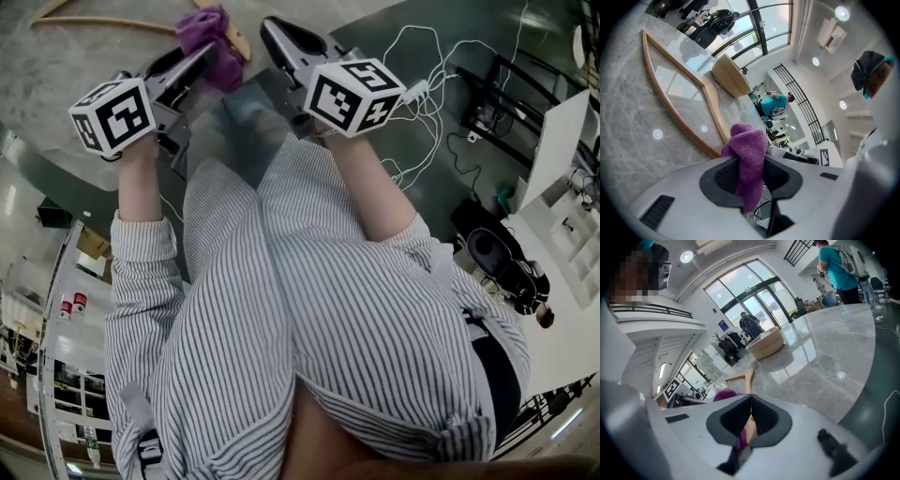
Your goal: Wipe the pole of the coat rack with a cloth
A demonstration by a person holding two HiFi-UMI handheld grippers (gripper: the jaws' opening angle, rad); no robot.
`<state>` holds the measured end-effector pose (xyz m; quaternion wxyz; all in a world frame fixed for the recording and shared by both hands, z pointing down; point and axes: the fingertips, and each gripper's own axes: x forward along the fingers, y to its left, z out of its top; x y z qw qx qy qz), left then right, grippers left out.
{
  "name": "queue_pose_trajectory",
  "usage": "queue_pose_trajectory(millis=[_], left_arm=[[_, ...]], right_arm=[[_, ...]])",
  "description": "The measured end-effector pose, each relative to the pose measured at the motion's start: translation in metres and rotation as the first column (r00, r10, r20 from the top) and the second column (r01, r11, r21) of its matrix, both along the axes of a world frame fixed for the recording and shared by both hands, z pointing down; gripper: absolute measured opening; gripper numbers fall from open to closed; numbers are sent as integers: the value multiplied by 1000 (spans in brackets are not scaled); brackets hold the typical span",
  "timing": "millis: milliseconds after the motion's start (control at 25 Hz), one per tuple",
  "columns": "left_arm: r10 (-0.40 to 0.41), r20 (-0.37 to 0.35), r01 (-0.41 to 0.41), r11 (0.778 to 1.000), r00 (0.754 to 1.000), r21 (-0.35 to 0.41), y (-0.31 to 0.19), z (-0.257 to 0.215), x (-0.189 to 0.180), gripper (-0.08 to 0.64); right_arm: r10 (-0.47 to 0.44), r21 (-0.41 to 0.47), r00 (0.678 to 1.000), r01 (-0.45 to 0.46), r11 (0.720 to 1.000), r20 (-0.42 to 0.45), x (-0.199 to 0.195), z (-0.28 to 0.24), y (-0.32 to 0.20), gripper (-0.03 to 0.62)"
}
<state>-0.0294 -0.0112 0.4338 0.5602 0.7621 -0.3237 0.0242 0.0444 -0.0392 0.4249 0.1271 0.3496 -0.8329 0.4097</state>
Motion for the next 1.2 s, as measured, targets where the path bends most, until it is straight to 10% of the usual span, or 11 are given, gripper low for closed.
queue_pose_trajectory(millis=[1200], left_arm=[[-80,-28,83,987,996,139,17,-72,5,126]], right_arm=[[-168,188,983,151,970,76,-13,-84,-10,15]])
